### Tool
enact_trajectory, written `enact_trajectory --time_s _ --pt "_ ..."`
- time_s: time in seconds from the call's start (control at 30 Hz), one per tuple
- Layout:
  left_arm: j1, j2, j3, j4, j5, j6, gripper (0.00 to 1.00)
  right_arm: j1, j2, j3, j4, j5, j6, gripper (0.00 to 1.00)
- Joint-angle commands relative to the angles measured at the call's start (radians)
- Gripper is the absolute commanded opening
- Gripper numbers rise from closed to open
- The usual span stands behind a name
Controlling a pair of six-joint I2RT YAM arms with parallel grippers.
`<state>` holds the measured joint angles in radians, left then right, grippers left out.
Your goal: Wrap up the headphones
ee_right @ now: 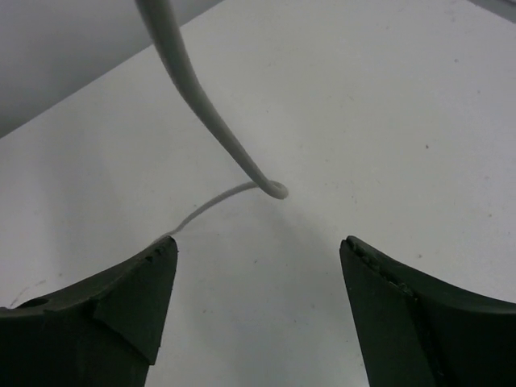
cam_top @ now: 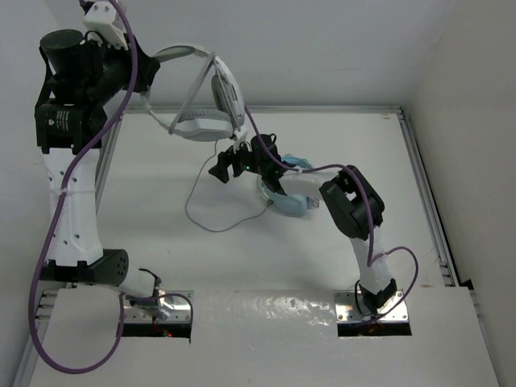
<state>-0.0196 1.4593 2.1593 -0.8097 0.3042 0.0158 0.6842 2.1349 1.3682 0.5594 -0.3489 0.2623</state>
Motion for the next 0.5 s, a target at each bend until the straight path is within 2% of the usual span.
enact_trajectory --time_s 0.0,0.03,0.07,0.17,0.33,0.47 --pt "0.004 -0.004 0.077 0.116 -0.020 -0.094 0.00 0.009 0.022 -0.011 0.137 0.045 0.017 0.83" --pt "0.004 -0.002 0.083 0.116 -0.022 -0.097 0.00 0.009 0.026 -0.006 0.154 0.038 0.037 0.85" --pt "0.006 0.001 0.092 0.118 -0.031 -0.102 0.00 0.012 0.039 0.000 0.175 0.021 0.085 0.91" --pt "0.012 0.010 0.091 0.125 -0.062 -0.120 0.00 0.034 0.057 -0.006 0.278 0.005 0.141 0.97" --pt "0.067 0.022 0.054 0.159 -0.034 -0.203 0.00 0.072 0.170 0.100 0.214 0.267 0.222 0.95" --pt "0.096 0.036 0.050 0.178 0.019 -0.246 0.00 0.083 0.301 0.264 0.143 0.346 0.336 0.89"
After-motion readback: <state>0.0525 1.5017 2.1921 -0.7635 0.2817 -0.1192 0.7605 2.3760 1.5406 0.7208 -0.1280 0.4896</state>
